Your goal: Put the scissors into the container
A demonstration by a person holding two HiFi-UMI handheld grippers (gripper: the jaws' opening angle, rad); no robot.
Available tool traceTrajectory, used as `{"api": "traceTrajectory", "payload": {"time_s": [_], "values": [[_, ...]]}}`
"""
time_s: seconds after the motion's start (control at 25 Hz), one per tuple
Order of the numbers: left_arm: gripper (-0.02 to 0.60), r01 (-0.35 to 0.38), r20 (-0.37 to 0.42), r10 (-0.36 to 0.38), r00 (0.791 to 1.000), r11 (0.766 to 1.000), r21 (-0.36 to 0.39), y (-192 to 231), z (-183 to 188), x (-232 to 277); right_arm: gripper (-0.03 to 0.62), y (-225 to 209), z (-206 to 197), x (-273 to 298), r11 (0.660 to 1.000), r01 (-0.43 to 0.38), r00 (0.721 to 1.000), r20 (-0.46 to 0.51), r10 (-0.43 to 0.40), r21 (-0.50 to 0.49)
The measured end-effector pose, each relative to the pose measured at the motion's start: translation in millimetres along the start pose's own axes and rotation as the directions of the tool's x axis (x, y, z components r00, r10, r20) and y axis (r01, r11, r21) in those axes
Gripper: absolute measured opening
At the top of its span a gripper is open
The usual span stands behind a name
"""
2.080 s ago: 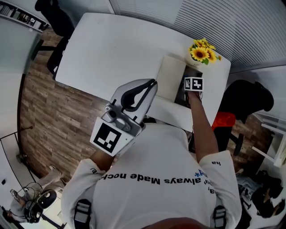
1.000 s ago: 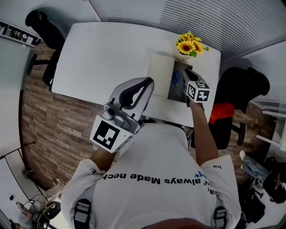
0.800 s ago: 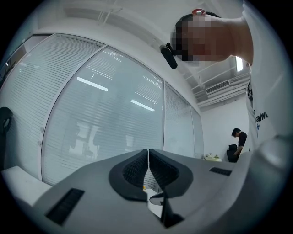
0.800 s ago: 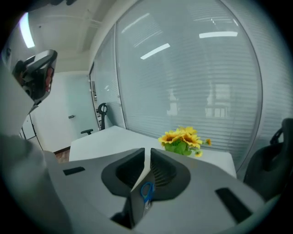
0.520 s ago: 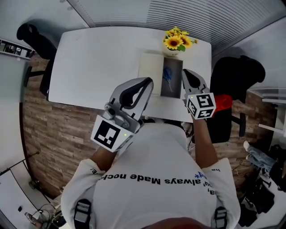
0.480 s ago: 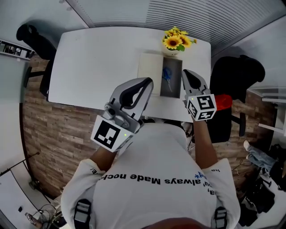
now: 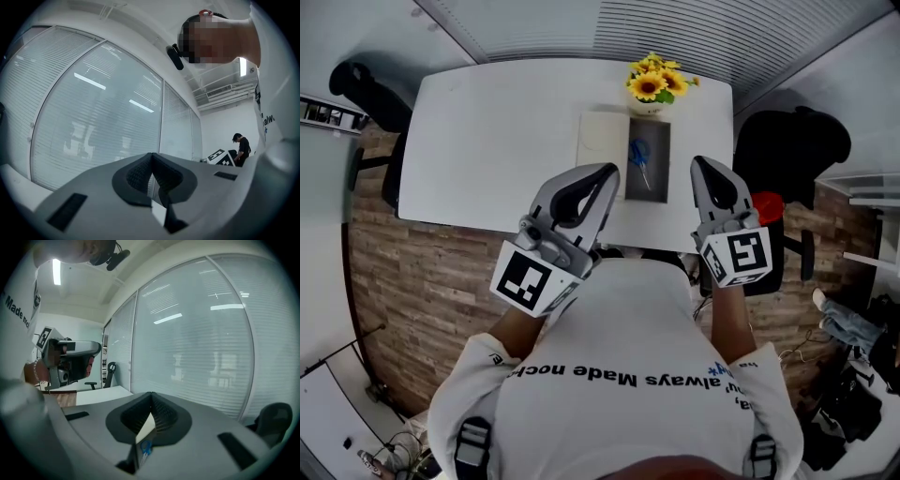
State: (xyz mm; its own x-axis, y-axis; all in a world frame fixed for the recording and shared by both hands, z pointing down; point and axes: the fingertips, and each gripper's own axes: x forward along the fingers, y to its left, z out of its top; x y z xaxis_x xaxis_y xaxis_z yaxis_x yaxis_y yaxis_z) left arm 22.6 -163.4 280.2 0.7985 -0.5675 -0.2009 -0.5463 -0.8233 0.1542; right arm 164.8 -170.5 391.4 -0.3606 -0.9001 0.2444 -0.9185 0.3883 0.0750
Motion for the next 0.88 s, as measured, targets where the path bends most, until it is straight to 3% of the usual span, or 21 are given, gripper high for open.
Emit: {"api": "traceTrajectory", "payload": {"time_s": [0.32,0.88], "values": [[0.02,-0.015,0.001,0.015,1.0,1.0,0.025,-10.9,-2.1,18.1,0.006,-0.4,41.0,-29.9,0.999,-0.022,0.998,0.058,0.024,-0.039],[0.02,-0.037,0.003,0.037,0.999,0.998,0.059,-26.5,-8.9,53.1,0.006,-13.1,76.9,-63.4,0.997,-0.045,0.991,0.124,0.054,-0.07]]}}
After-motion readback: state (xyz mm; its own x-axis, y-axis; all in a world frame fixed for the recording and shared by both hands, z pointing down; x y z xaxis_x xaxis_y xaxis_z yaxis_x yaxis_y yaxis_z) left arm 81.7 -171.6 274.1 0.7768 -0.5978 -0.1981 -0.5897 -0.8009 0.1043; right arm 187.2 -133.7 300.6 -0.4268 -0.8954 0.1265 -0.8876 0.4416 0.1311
